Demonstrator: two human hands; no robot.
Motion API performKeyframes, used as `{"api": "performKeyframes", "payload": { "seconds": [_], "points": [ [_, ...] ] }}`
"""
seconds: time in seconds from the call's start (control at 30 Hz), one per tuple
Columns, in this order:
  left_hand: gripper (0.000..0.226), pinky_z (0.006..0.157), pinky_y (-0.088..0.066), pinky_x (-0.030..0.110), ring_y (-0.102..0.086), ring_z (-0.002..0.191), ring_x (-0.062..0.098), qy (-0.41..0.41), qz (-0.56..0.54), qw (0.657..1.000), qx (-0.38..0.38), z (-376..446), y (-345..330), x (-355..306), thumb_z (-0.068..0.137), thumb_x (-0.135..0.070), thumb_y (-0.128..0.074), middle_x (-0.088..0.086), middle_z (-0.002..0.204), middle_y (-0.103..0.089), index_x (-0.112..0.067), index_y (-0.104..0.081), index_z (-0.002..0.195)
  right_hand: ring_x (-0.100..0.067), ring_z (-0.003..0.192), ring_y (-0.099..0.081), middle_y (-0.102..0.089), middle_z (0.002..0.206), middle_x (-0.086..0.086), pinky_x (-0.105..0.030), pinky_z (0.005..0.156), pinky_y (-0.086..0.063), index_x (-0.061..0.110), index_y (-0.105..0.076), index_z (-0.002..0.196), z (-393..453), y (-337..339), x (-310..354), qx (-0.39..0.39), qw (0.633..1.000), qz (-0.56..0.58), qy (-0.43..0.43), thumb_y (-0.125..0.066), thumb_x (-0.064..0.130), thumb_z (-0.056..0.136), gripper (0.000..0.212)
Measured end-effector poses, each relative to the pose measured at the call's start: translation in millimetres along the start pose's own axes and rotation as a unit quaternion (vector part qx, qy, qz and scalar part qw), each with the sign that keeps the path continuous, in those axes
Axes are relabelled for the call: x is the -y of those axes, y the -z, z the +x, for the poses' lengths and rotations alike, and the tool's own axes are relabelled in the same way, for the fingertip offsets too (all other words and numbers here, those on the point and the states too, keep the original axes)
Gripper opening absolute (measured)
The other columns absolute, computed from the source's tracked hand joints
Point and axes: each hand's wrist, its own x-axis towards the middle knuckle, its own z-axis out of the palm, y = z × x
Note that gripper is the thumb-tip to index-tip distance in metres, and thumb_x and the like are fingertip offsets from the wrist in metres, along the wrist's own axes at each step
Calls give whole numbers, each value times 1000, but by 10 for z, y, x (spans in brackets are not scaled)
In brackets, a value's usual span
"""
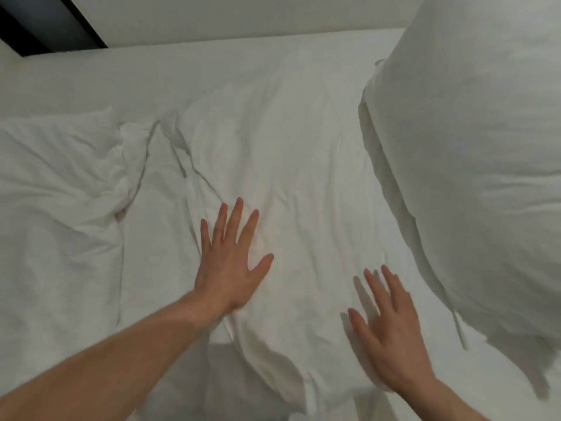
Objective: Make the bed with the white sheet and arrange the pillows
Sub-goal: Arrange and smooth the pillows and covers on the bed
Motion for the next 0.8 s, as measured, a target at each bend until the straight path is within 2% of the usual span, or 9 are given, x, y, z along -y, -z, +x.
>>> {"api": "performKeyframes", "payload": {
  "seconds": [0.13, 0.23, 0.3, 0.37, 0.5, 0.57, 0.67, 0.73, 0.8],
  "points": [
    [124, 121, -2, 58, 14, 155, 26, 113, -41, 992, 35, -901, -320, -336, 70, -83, -56, -2, 168, 18, -27, 6, 161, -19, 156, -20, -17, 171, 2, -42, 125, -21, 31, -9, 164, 237, 244, -170, 17, 970, 107, -216, -63, 62, 89, 98],
    [150, 122, -18, 46, -12, 153, 30, 412, -249, 876, 16, -1266, -490, -365, 48, -76, -79, 14, 166, -9, -10, -6, 161, -25, 149, -39, -34, 166, 1, -43, 120, -33, 34, 0, 164, 217, 189, -234, 104, 934, 163, -301, -71, 70, 79, 116],
    [129, 114, -37, 40, -46, 136, 31, 502, -360, 785, 43, -1393, -560, -352, 50, -64, -85, 19, 148, -46, -4, -32, 152, -31, 145, -45, -39, 163, -3, -46, 117, -35, 36, 0, 164, 203, 153, -269, 124, 921, 154, -335, -73, 76, 72, 123],
    [90, 90, -55, 37, -69, 103, 24, 496, -432, 746, 101, -1504, -572, -364, 48, -46, -81, 6, 114, -73, -10, -61, 129, -33, 142, -47, -43, 160, -3, -47, 116, -36, 36, -6, 164, 228, 151, -306, 129, 915, 158, -349, -77, 76, 68, 126],
    [21, 53, -42, 28, -53, 57, 19, 434, -586, 669, 145, -1462, -303, -434, 42, -5, -58, 11, 60, -57, -1, -61, 62, -22, 110, -70, -72, 126, 1, -41, 98, -53, 22, -58, 140, 296, 293, -378, 146, 885, 238, -373, -89, 63, 62, 93],
    [11, 49, -37, 22, -45, 50, 19, 407, -609, 662, 160, -1380, -181, -443, 37, 1, -52, 10, 50, -45, -1, -51, 49, -23, 96, -77, -79, 107, -1, -38, 88, -58, 16, -70, 124, 296, 377, -335, 190, 854, 291, -387, -90, 52, 69, 68],
    [24, 56, -51, 30, -62, 67, 27, 412, -555, 695, 196, -1325, -272, -300, 33, -2, -56, 7, 59, -63, -4, -61, 56, -25, 92, -78, -80, 103, -6, -39, 85, -58, 13, -72, 120, 253, 427, -303, 207, 834, 326, -393, -87, 43, 74, 57],
    [54, 76, -58, 34, -67, 93, 30, 422, -486, 741, 192, -1256, -309, -237, 36, -9, -63, 7, 91, -72, -6, -69, 90, -27, 92, -78, -80, 103, -7, -40, 84, -58, 11, -71, 121, 213, 441, -298, 189, 832, 341, -396, -86, 39, 74, 56],
    [91, 98, -50, 33, -57, 120, 31, 463, -403, 781, 117, -1226, -231, -291, 45, -13, -70, 11, 128, -57, -7, -48, 134, -29, 93, -78, -80, 105, -8, -42, 86, -59, 11, -70, 123, 176, 440, -278, 185, 822, 352, -406, -88, 37, 72, 60]
  ]
}}
